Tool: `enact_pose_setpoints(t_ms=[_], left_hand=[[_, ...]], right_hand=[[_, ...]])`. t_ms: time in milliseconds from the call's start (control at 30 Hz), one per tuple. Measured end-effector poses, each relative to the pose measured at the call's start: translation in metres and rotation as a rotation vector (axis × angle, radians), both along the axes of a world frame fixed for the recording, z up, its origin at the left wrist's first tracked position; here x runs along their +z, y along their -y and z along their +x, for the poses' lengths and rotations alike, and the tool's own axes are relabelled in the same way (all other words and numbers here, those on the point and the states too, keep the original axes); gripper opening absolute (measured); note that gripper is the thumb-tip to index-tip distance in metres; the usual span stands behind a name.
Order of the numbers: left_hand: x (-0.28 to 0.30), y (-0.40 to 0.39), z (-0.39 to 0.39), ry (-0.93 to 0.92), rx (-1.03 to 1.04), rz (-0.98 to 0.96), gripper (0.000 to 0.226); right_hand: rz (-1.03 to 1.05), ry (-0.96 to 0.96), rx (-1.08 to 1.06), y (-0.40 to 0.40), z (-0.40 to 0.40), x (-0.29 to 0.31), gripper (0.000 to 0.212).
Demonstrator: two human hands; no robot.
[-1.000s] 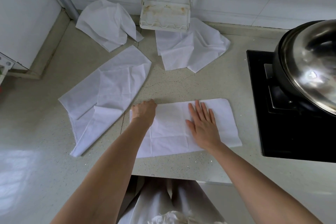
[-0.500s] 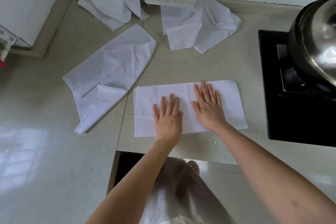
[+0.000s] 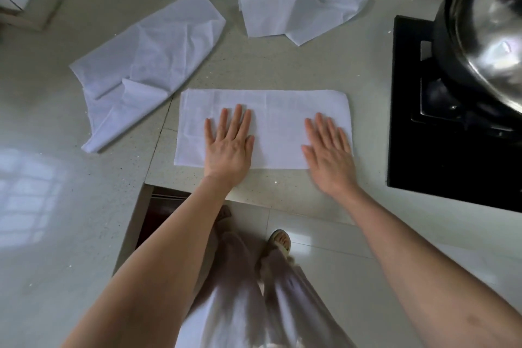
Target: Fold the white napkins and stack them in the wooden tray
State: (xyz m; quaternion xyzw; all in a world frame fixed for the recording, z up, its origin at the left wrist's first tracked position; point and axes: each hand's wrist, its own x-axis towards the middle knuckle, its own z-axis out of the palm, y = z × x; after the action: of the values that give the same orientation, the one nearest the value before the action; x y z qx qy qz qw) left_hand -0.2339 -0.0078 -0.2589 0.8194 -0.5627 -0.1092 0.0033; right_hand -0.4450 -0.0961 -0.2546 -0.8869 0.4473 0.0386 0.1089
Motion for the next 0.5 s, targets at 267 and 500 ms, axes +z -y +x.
enact_pose_setpoints(t_ms=[267,500], left_hand=[[0.006,0.003,-0.007,-0.002,0.003,0.023,0.055],[0.01,-0.018,0.007,-0.039,0.068,0.04,0.057]], right_hand=[[-0.005,0.097,-0.023,-0.019,0.027,0.021,0.064],[-0.007,0.03,0.079,-0.035,0.046,-0.003,0.062]])
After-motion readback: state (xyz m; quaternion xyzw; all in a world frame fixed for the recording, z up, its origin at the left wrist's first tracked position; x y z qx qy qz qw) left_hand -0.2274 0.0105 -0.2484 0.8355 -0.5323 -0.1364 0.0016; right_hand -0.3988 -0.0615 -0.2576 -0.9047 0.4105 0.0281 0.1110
